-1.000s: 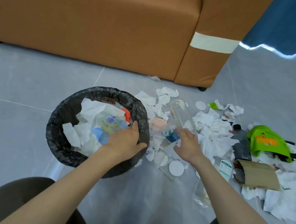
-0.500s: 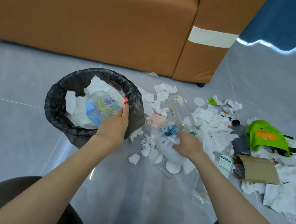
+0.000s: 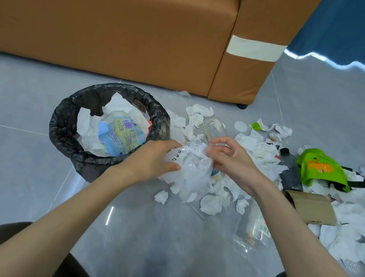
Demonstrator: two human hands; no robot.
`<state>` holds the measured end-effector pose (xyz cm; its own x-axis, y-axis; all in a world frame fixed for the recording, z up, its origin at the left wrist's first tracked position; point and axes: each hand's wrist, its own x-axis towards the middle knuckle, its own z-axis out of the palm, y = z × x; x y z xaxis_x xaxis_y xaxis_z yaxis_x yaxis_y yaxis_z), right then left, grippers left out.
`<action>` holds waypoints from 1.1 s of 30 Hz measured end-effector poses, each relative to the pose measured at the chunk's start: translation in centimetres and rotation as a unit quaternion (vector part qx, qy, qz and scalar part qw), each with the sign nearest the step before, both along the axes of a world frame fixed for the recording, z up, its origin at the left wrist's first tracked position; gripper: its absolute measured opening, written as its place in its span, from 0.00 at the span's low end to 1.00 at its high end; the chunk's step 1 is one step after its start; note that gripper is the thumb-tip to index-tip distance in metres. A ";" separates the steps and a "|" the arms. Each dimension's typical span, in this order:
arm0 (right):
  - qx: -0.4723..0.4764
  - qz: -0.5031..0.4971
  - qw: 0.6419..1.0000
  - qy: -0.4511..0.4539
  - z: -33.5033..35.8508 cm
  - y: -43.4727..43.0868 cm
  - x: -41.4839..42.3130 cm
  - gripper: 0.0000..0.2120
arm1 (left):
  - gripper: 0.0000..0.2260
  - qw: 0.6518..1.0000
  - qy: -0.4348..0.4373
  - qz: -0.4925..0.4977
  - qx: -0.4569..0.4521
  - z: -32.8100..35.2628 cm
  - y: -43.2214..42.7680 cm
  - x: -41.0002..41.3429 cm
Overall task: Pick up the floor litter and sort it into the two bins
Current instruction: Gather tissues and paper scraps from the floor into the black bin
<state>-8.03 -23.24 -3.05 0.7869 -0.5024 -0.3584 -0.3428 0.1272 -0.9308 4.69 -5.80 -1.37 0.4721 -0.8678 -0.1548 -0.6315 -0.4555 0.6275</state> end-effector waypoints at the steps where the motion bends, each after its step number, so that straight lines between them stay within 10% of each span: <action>1: 0.050 -0.044 0.998 -0.005 -0.6 -0.2 0.1 0.12 | 0.19 1.000 -0.017 -0.005 0.013 0.1 0.1 0.0; 4: -0.008 -0.077 0.989 0.124 -4.3 -1.2 -0.4 0.14 | 0.18 0.996 -0.065 -0.029 0.057 0.1 0.3 -0.1; 9: -0.264 0.161 0.878 0.364 -12.6 -0.7 -3.5 0.34 | 0.19 0.987 -0.084 -0.078 0.112 -1.3 0.4 -0.3; 22: -0.337 0.158 0.860 0.348 -16.3 2.1 -4.3 0.26 | 0.11 0.991 -0.051 -0.070 0.101 -2.5 0.5 0.1; 33: -0.317 0.009 0.938 0.138 -1.0 0.9 1.0 0.27 | 0.16 0.948 0.098 0.269 -0.137 3.7 2.1 5.4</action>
<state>-7.08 -22.34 -4.02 0.7182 -0.6713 -0.1834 -0.5784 -0.4293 -0.6937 10.11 -3.67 2.36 0.8435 -0.5298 -0.0884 -0.2137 -0.4819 0.8498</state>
